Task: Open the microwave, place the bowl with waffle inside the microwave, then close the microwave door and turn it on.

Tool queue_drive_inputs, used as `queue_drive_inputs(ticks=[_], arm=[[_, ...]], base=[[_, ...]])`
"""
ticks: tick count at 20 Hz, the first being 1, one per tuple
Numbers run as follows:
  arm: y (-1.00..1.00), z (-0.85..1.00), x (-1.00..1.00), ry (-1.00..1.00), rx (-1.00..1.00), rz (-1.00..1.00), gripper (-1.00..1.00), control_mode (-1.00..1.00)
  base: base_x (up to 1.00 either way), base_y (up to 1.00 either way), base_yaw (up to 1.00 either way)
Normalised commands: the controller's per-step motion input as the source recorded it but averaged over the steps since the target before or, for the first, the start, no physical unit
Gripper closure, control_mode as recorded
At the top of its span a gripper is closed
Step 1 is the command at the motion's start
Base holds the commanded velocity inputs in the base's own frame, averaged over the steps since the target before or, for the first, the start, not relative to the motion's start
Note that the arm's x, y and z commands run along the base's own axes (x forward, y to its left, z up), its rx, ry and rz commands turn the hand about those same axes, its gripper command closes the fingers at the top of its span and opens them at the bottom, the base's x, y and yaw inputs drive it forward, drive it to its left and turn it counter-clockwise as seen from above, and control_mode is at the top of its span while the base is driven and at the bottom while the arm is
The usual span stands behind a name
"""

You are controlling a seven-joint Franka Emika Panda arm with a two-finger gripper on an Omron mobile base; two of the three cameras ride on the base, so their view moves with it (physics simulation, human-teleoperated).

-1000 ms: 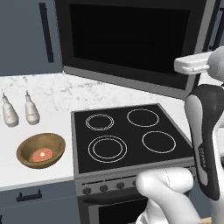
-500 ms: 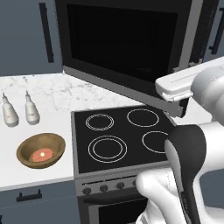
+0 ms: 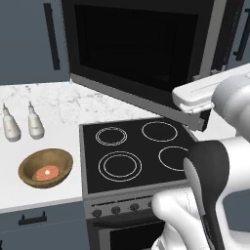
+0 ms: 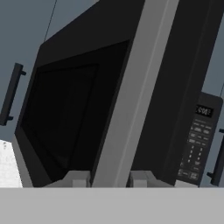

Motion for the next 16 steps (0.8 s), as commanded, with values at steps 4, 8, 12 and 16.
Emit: queue_drive_inputs(ticks=[4,8,12,16], arm=[[0.00,0.00,0.00,0.00,0.00,0.00,-1.00,-1.00],[0.00,0.00,0.00,0.00,0.00,0.00,-1.00,-1.00],[-0.05,0.00,-0.65,0.03,0.00,0.00,-1.00,-1.00],[-0.58,0.00,-0.95,0.01,0.04,0.04,-1.00,-1.00]], base=[[0.00,0.00,0.00],[0.00,0.00,0.00],[0.00,0.00,0.00],[0.00,0.00,0.00]])
